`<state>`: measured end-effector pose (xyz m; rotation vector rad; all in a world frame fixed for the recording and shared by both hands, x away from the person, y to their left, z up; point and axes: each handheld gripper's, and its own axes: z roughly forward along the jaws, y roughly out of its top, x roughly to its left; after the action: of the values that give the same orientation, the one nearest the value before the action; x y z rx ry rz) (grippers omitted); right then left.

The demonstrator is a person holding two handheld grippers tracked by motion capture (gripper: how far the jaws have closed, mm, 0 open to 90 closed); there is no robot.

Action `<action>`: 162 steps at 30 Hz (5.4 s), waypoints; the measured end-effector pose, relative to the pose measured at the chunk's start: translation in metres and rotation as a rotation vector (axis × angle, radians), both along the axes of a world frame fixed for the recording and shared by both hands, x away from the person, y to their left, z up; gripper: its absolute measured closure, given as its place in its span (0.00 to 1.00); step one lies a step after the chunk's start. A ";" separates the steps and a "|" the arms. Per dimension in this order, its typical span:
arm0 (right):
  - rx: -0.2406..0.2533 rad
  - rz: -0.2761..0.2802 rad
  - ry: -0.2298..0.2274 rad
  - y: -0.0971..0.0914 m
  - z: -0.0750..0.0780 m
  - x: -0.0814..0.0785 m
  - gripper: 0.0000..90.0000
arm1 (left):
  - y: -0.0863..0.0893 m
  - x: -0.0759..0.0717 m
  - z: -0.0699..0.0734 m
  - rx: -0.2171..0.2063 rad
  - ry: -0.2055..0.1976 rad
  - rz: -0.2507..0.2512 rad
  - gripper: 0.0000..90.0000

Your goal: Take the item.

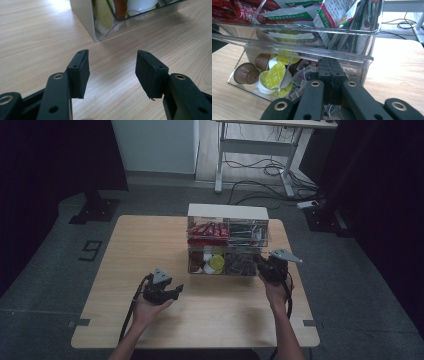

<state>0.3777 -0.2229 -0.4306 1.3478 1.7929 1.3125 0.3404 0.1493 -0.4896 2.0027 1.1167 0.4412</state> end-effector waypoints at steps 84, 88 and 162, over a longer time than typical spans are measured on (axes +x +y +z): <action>-0.009 -0.003 0.000 0.001 0.003 0.003 0.99 | -0.086 0.042 0.022 -0.053 -0.017 -0.107 0.54; -0.008 -0.004 0.001 0.002 0.003 0.003 0.99 | -0.089 0.045 0.019 -0.054 -0.021 -0.108 0.54; -0.007 -0.007 0.015 0.006 0.004 0.009 0.99 | -0.123 0.069 0.007 -0.014 -0.089 -0.071 0.42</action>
<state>0.3869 -0.2166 -0.4264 1.3625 1.7995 1.2949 0.4089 0.0261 -0.4826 1.9841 0.9878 0.4797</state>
